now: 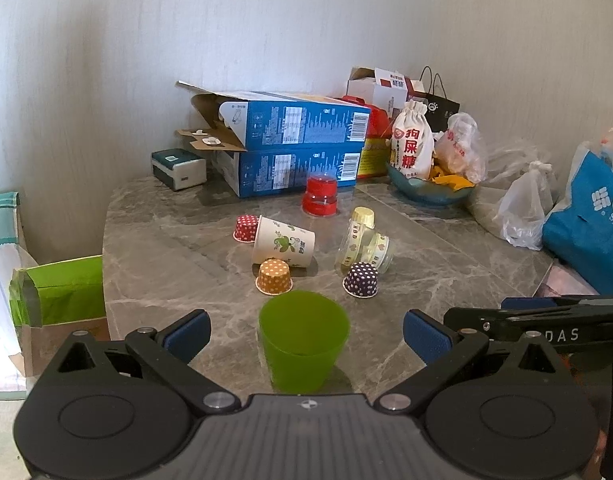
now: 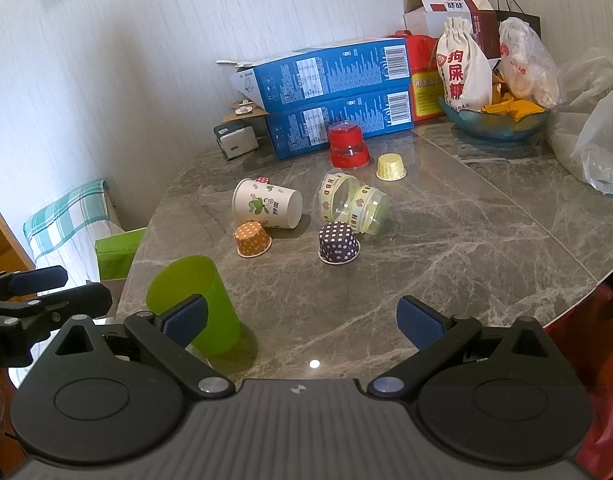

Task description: Flip cup upright

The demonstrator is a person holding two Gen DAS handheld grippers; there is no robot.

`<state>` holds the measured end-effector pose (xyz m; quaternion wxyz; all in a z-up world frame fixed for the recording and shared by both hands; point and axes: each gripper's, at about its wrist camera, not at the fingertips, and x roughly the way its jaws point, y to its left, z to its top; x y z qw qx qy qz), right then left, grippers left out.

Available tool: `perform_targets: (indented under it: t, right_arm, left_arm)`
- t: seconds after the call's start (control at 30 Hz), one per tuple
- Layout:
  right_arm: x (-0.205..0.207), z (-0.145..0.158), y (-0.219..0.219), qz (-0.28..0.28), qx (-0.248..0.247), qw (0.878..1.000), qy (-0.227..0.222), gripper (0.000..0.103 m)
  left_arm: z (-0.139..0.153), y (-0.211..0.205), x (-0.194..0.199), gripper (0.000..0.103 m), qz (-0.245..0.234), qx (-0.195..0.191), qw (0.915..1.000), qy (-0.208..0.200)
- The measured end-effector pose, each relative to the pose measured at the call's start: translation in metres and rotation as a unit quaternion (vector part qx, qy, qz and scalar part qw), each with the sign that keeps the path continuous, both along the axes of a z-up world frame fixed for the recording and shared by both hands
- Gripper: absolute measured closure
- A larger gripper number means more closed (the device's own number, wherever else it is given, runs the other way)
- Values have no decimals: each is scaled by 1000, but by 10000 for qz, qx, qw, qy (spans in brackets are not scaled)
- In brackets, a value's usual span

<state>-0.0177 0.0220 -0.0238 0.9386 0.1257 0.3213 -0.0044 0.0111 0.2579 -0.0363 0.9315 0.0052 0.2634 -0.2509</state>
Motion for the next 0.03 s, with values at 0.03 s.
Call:
perform_targets:
  t: [0.03]
  right_arm:
    - [0,-1,0,1,5,10000,8,1]
  left_arm:
    - [0,1,1,0,24,0,10000,-18]
